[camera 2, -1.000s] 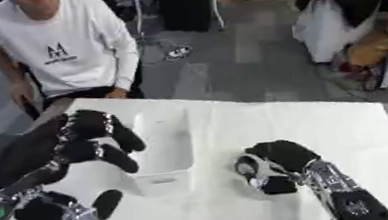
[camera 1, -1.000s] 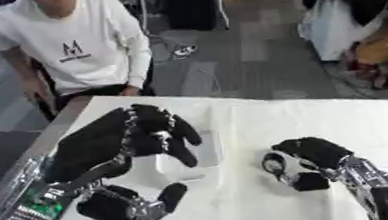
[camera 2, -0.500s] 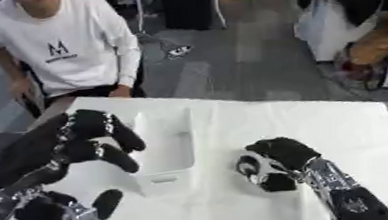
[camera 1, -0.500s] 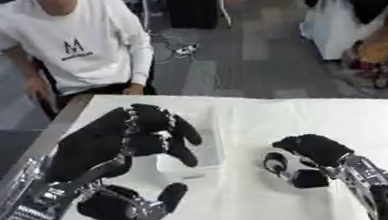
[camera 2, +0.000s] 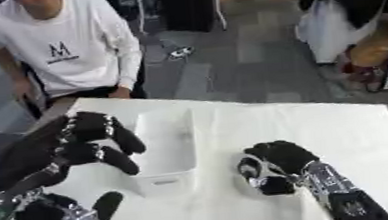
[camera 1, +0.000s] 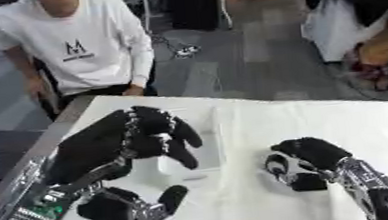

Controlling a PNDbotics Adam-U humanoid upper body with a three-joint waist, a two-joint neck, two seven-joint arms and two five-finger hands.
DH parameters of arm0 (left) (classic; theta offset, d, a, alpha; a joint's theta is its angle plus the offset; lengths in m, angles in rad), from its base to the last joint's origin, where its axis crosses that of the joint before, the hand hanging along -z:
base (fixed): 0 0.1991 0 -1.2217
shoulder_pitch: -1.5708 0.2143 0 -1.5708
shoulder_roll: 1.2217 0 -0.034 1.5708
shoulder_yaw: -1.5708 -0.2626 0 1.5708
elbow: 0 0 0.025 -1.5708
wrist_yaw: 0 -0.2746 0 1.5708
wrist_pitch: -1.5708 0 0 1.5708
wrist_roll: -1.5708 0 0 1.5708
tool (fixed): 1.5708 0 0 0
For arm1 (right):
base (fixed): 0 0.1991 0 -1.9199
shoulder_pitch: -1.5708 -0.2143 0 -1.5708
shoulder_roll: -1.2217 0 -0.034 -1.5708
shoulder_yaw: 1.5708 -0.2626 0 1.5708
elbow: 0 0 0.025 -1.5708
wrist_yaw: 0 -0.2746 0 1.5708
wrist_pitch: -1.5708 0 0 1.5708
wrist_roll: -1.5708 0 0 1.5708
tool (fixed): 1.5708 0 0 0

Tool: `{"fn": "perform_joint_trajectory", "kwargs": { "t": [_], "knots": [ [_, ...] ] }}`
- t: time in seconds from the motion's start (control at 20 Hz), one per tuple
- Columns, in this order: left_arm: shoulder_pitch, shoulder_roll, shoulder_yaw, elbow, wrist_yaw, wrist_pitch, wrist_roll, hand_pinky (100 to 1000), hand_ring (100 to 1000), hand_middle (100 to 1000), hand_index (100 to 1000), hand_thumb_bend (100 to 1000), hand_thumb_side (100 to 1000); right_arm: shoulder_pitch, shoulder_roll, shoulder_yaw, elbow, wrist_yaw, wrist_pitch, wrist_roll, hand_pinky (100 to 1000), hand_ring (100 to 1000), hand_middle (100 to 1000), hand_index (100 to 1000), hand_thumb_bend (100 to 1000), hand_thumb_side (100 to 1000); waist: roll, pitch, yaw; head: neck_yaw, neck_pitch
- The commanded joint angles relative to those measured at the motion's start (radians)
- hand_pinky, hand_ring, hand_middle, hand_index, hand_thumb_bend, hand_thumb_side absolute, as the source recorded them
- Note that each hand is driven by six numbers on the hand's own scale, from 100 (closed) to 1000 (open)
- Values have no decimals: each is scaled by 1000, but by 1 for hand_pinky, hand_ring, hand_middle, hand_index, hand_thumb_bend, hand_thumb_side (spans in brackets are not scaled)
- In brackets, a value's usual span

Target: Pick up objects on the table and place them in the box.

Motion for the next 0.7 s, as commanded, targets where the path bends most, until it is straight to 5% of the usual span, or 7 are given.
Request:
{"fn": "perform_joint_trajectory", "kwargs": {
  "t": [0.05, 0.7],
  "knots": [
    [-14, 7, 4, -14, 5, 1, -2, 543, 504, 655, 661, 188, 615, -26, -4, -9, -10, 5, 0, -7, 836, 821, 854, 988, 163, 1000, 2, -9, 2, 10, -10],
    [-13, 6, 4, -14, 5, 1, -2, 542, 504, 654, 661, 187, 616, -23, -5, -12, -2, 14, 2, -12, 836, 818, 846, 979, 143, 1000, 2, -7, 2, 12, -12]
  ]
}}
